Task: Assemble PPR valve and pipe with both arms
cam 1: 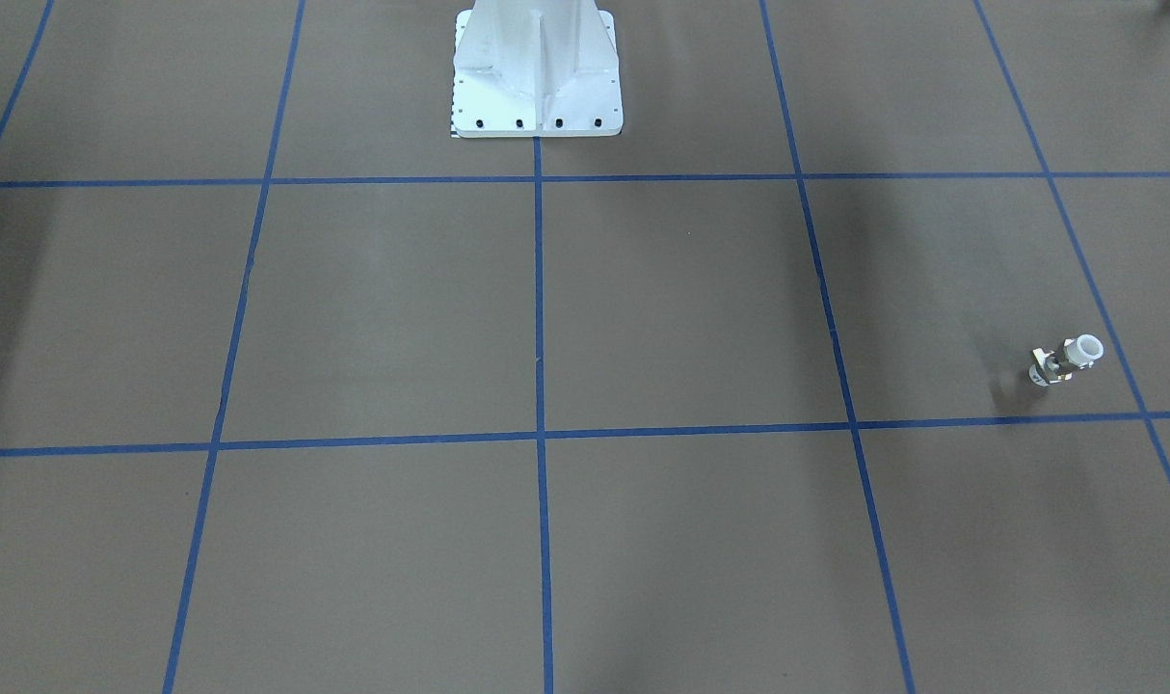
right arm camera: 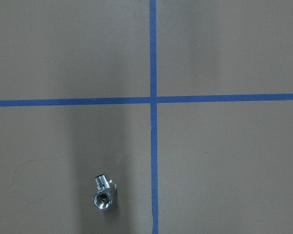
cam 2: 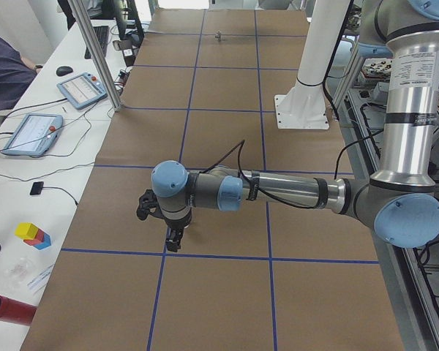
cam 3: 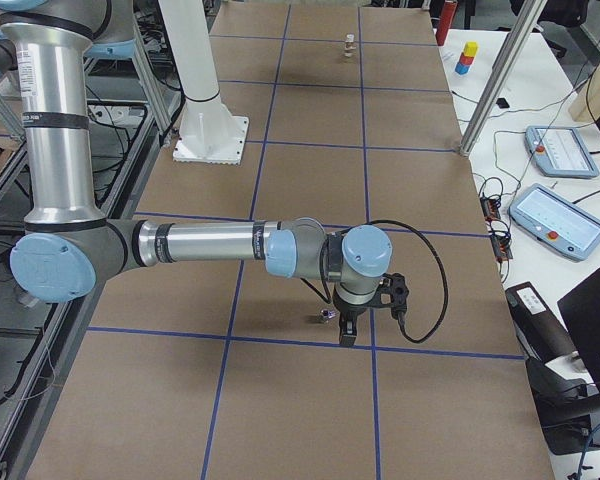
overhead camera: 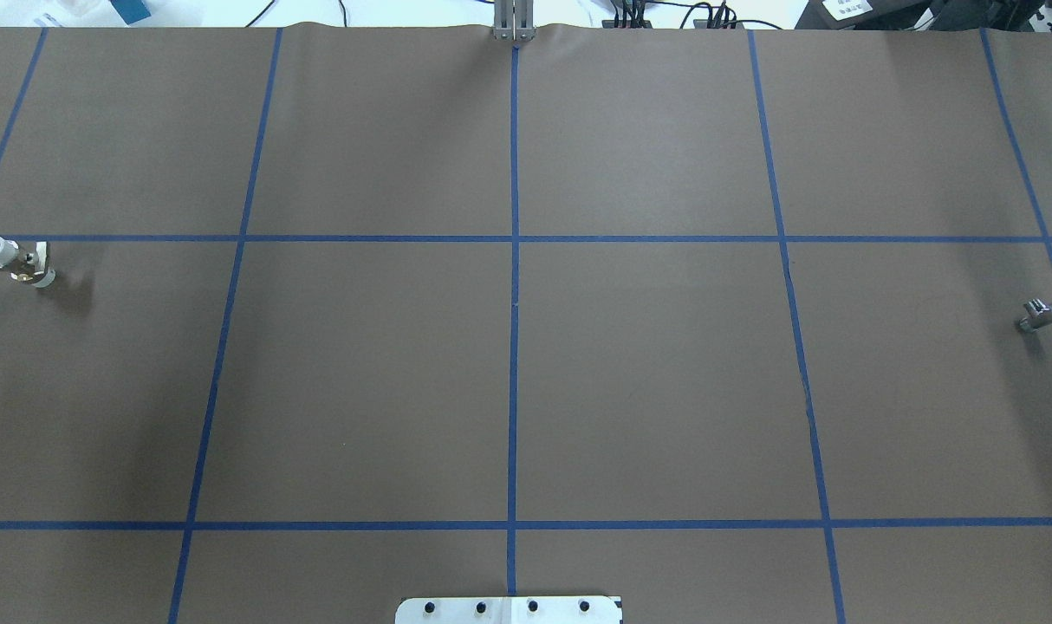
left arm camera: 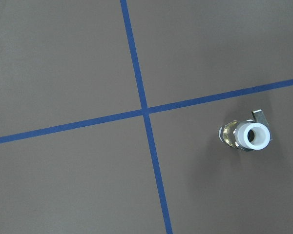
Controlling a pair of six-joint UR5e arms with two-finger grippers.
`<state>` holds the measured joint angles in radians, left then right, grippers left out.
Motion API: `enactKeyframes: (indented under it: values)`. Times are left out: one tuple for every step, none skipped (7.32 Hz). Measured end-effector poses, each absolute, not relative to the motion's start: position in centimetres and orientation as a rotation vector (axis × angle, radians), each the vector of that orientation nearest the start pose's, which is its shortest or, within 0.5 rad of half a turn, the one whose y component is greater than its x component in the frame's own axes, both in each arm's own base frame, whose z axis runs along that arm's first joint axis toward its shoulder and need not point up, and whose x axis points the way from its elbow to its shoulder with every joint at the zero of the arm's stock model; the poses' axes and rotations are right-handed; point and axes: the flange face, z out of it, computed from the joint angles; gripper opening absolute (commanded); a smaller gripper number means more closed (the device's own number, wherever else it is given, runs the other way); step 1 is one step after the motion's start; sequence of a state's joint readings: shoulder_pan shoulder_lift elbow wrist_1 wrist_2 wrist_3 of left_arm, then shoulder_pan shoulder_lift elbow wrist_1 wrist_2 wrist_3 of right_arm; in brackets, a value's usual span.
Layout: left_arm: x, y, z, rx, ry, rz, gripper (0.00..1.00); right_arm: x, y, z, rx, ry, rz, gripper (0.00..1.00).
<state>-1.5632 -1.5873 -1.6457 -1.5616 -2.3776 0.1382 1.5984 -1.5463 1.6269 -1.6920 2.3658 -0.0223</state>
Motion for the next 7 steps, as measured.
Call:
enactKeyframes:
  values:
    - [-5.8,-50.3,61.1,0.133,0.8,0.172,1.0,7.6,-49.5,63.0,-0.018,-0.794,0.02,1.0]
    - [-5.8,-50.3,60.9,0.136,0.8,0.172,1.0,7.6,-49.4,63.1,-0.02,-0.794,0.021,1.0]
    - [-5.8,-50.4,60.9,0.137,0.8,0.171,1.0,7.6,-49.3,63.1,-0.021,-0.794,0.021,1.0]
    - [-5.8,-50.5,60.7,0.139,0.799,0.172,1.0,7.6,-49.2,63.1,-0.021,-0.794,0.021,1.0]
    - [-5.8,-50.6,60.6,0.14,0.799,0.173,1.0,7.5,-49.2,63.1,-0.021,-0.796,0.022,1.0]
    - [-5.8,-50.5,60.4,0.143,0.8,0.175,1.0,7.5,-49.2,63.0,-0.02,-0.797,0.022,1.0]
    - [-5.7,-50.7,60.0,0.153,0.8,0.181,1.0,7.5,-49.3,62.8,-0.016,-0.797,0.021,1.0]
